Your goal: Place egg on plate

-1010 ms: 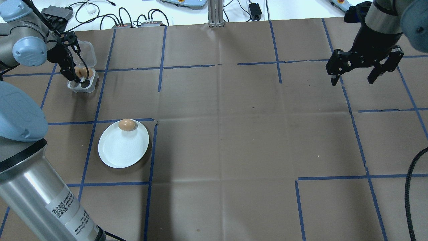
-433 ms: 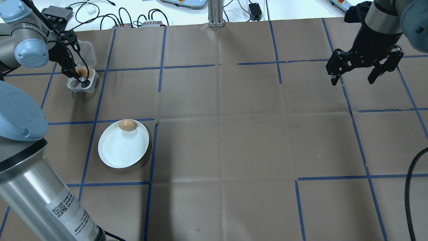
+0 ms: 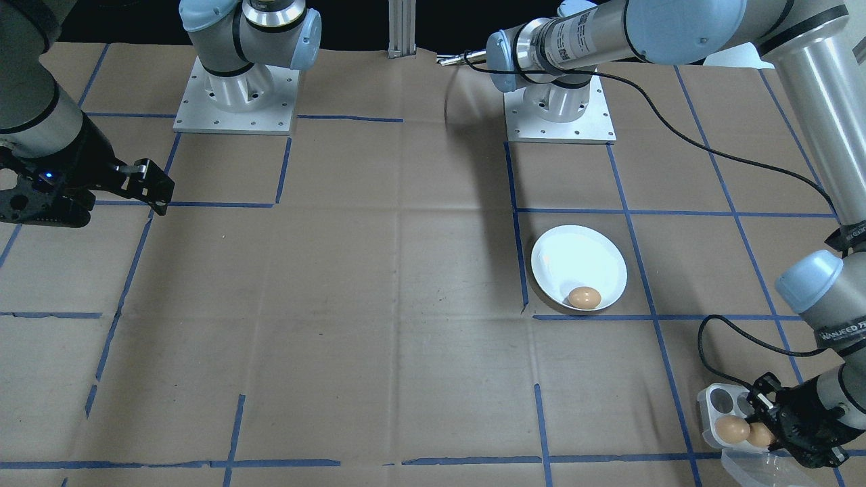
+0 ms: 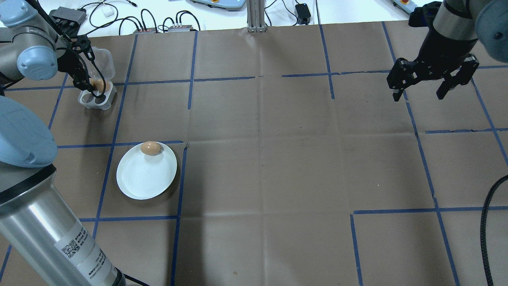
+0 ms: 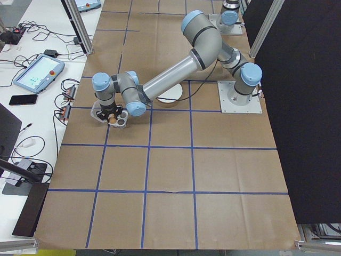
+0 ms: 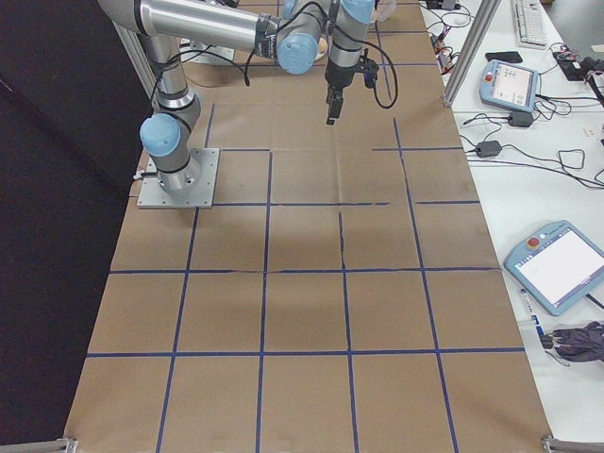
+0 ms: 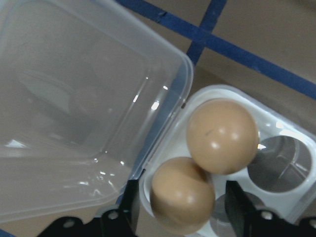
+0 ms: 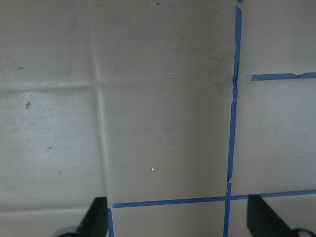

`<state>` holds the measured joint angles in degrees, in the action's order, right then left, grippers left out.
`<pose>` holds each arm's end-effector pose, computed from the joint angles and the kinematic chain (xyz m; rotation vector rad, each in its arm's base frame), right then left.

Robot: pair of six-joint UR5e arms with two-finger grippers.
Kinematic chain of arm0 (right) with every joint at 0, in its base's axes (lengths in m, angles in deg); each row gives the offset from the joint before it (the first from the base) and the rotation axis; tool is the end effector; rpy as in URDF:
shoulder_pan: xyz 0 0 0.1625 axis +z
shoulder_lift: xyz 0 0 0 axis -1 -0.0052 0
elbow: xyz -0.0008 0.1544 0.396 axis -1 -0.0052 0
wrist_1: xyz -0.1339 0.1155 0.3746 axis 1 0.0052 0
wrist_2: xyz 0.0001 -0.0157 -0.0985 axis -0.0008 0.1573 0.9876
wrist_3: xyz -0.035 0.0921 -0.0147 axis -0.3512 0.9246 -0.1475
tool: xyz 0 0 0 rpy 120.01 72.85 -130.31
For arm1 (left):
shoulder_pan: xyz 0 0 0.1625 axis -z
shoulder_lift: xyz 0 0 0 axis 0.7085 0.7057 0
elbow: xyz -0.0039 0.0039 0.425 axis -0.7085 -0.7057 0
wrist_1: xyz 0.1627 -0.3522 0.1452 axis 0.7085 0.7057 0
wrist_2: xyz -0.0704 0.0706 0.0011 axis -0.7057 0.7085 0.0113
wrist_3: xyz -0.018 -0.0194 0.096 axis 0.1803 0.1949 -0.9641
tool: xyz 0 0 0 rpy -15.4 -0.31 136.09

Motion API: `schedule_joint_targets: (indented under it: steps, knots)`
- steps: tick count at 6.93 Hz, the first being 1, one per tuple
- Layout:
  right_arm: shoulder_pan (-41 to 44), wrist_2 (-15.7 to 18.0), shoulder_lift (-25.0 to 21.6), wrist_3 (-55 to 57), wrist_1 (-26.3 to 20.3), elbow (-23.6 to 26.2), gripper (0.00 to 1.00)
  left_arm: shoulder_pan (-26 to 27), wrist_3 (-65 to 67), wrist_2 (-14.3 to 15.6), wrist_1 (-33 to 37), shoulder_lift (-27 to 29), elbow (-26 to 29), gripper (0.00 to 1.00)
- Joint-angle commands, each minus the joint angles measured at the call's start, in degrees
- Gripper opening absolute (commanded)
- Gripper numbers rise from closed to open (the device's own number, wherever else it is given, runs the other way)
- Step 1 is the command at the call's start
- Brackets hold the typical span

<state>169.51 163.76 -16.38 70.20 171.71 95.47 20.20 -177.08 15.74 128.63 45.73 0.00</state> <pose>0.0333 -0.5285 0.4328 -0.0530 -3.0839 -0.1882 0.1996 -0.7522 0.2131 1.6156 2.6043 -0.0656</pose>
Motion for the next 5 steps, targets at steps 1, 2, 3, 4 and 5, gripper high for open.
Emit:
schedule_joint_targets:
  steps: [1, 2, 3, 4, 5]
  knots:
    - [0.00, 0.02, 0.00, 0.00, 0.01, 0.00, 1.00, 0.42, 0.26, 0.09, -0.01, -0.95, 0.19, 0.30]
    - [0.00, 0.02, 0.00, 0.00, -0.08, 0.00, 1.00, 0.60, 0.26, 0.52, 0.95, -2.87, -0.16, 0.30]
    - [0.00, 0.02, 0.00, 0.00, 0.01, 0.00, 1.00, 0.60, 0.35, 0.87, 3.31, -6.55, -1.47, 0.30]
    - [0.00, 0.02, 0.00, 0.00, -0.08, 0.00, 1.00, 0.60, 0.70, 1.05, 5.94, -10.06, -3.65, 0.30]
    - [0.00, 0.02, 0.00, 0.00, -0.08, 0.00, 1.00, 0.60, 2.09, 1.05, 6.93, -14.54, -7.59, 0.30]
